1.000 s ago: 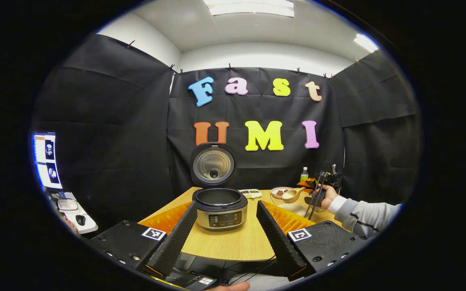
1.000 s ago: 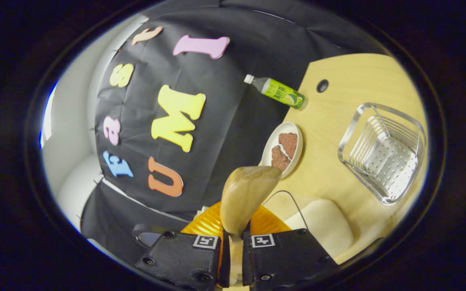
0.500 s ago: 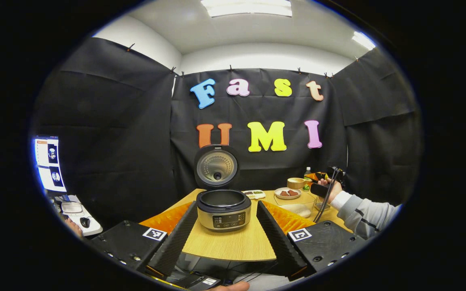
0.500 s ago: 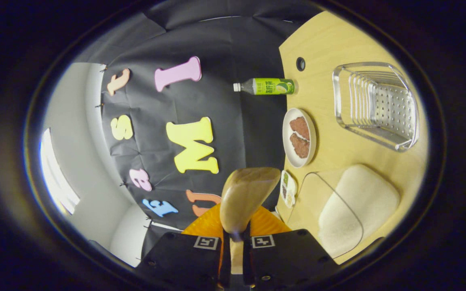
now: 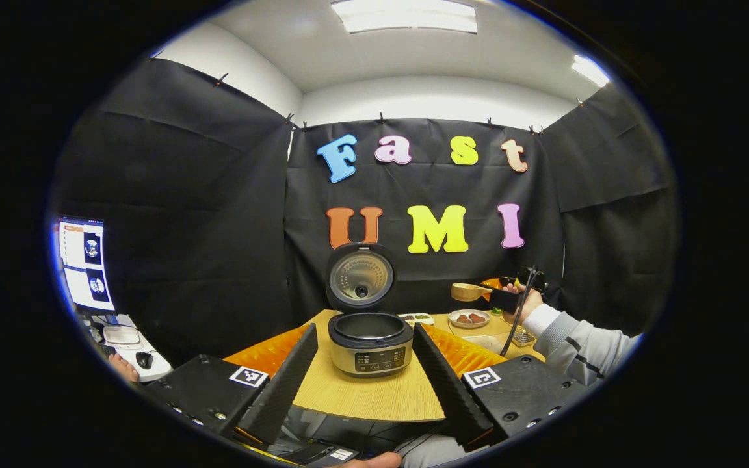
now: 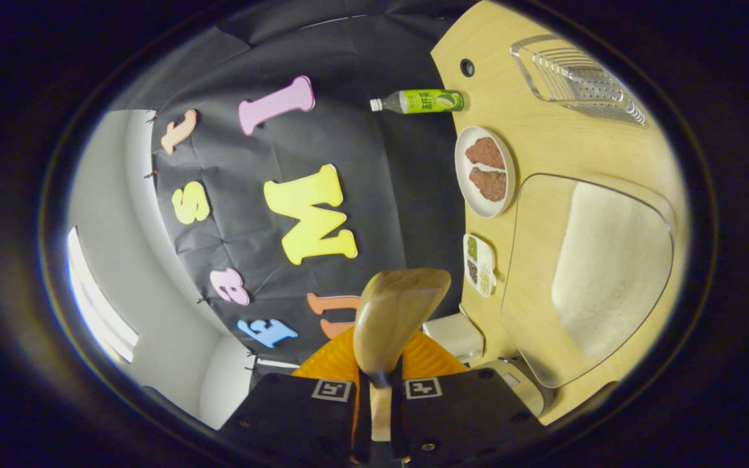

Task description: Close the left gripper, press the button to open the rice cooker; take a wooden spoon from the chopstick holder with the right hand, scoop a spoonful of rice and pour it into the rice cooker, then put the wooden spoon back into the chopstick holder.

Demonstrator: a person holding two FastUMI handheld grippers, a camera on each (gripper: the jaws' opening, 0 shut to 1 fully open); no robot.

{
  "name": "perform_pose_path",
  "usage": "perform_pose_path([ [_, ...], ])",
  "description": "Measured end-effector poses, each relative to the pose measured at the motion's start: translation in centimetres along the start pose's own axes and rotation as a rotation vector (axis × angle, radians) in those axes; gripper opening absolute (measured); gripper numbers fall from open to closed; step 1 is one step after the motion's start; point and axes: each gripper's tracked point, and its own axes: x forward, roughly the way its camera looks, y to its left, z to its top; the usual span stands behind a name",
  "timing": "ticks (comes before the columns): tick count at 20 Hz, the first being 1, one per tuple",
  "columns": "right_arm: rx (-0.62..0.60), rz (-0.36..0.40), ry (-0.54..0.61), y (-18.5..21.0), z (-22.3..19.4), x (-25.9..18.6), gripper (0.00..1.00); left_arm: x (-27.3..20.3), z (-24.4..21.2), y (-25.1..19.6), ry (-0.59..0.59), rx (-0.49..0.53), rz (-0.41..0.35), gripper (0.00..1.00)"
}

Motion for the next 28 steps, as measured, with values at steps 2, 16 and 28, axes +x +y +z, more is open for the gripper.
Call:
perform_pose_path([
  [2, -0.015, -0.005, 0.005, 0.5, -1.4, 0.7, 0.16, -0.2, 0.6, 1.2, -0.010, -0.005, 0.019, 0.94],
  [16, -0.396, -0.182, 0.101, -0.1, -14.8, 5.9, 0.16, -2.6, -0.9, 5.2, 0.007, 0.010, 0.067, 0.94],
  [28, -1.102, -0.246, 0.141, -1.2, -21.3, 7.2, 0.17, -3.6, -2.9, 6.4, 0.041, -0.016, 0.081, 0.94],
])
